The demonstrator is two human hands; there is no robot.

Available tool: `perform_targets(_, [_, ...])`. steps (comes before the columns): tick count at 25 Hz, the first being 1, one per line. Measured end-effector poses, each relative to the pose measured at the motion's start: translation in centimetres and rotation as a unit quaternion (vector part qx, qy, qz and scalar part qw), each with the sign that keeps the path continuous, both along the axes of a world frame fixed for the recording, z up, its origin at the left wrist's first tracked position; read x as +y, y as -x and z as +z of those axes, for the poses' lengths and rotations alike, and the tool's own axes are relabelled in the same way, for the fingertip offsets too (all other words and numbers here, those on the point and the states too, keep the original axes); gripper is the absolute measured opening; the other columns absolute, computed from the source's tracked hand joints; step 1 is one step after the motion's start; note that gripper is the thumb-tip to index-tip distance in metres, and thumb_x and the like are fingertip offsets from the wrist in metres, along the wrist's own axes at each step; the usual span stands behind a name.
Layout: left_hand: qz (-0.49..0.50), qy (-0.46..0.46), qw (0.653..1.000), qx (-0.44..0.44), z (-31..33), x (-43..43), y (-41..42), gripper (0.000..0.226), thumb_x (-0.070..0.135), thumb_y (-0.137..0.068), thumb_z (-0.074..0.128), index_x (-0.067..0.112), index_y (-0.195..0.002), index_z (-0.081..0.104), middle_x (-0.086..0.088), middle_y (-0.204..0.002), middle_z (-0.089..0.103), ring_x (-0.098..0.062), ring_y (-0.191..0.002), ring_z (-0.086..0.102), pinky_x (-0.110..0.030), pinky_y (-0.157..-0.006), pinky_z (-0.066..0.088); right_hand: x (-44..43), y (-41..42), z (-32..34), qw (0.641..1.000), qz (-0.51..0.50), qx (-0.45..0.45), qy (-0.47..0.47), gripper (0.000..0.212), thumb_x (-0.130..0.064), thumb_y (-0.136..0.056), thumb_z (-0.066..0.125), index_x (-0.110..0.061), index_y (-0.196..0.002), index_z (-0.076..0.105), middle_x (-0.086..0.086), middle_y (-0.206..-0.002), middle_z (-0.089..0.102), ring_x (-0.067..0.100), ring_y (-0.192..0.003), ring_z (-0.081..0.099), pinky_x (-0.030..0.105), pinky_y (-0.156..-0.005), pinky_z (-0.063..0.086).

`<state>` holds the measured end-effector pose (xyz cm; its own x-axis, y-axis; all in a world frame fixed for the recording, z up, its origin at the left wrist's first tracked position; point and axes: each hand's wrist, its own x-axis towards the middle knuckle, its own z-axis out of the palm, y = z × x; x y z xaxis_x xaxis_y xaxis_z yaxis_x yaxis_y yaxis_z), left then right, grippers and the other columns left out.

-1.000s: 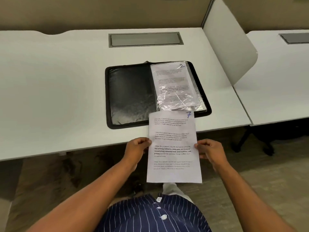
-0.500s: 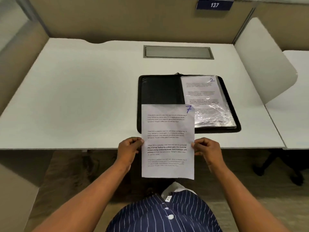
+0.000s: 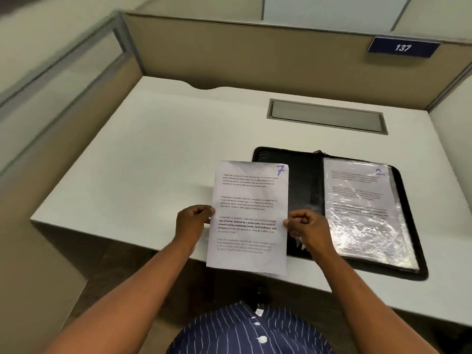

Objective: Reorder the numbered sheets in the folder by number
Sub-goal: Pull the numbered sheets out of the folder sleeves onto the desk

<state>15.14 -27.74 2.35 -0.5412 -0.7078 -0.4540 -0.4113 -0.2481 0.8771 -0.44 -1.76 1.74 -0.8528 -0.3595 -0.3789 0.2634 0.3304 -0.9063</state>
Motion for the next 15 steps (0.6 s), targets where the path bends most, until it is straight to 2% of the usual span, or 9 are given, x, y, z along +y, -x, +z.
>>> perform_targets(5, [0.036, 0.024, 0.999, -0.016, -0.2, -4.9, 1.7, 0.003, 0.014, -0.089, 0.074, 0.015, -0.087, 0.076, -0.001, -0.088, 0.076, -0.016, -0.070, 0.068, -0.021, -0.061, 0.047, -6.1, 2.9, -0.4, 0.999, 0.035, 0.009, -0.012, 0.018, -0.001, -0.083, 0.081, -0.004, -0.094, 0.069, 0.010, -0.080, 0.075, 0.022, -0.070, 0.071, 0.034, -0.066, 0.061])
perform_targets(8, [0.042, 0.036, 0.998, -0.020, -0.9, -8.8, 2.5, 0.002, 0.011, -0.086, 0.076, 0.011, -0.086, 0.078, -0.003, -0.087, 0.077, -0.019, -0.070, 0.067, -0.030, -0.070, 0.055, -10.5, 3.7, -1.0, 0.998, 0.052, 0.009, -0.031, 0.017, 0.001, -0.082, 0.081, -0.005, -0.090, 0.068, 0.008, -0.072, 0.072, 0.023, -0.066, 0.066, 0.034, -0.061, 0.058])
perform_targets(10, [0.043, 0.047, 0.997, -0.037, -1.5, -11.7, 3.2, 0.003, 0.011, -0.085, 0.077, 0.010, -0.087, 0.078, -0.003, -0.087, 0.078, -0.019, -0.069, 0.067, -0.035, -0.076, 0.057, -13.5, 4.3, -1.8, 0.996, 0.059, 0.024, -0.055, 0.018, -0.003, -0.081, 0.082, -0.010, -0.090, 0.068, 0.006, -0.071, 0.072, 0.022, -0.064, 0.067, 0.041, -0.066, 0.059])
perform_targets(12, [0.044, 0.054, 0.996, -0.052, -2.3, -15.4, 3.5, 0.004, 0.012, -0.084, 0.078, 0.011, -0.087, 0.079, -0.005, -0.088, 0.078, -0.019, -0.068, 0.066, -0.035, -0.074, 0.057, -17.2, 4.1, -2.8, 0.995, 0.055, 0.041, -0.075, 0.021, -0.007, -0.081, 0.083, -0.016, -0.092, 0.068, 0.003, -0.071, 0.072, 0.023, -0.065, 0.069, 0.045, -0.070, 0.059])
perform_targets(15, [0.039, 0.068, 0.994, -0.075, -3.3, -22.1, 3.3, 0.003, 0.015, -0.083, 0.080, 0.017, -0.083, 0.078, -0.005, -0.084, 0.077, -0.020, -0.070, 0.066, -0.031, -0.068, 0.055, -23.5, 2.7, -3.9, 0.993, 0.032, 0.047, -0.101, 0.020, -0.011, -0.083, 0.082, -0.019, -0.093, 0.067, 0.005, -0.077, 0.072, 0.026, -0.076, 0.070, 0.034, -0.067, 0.053])
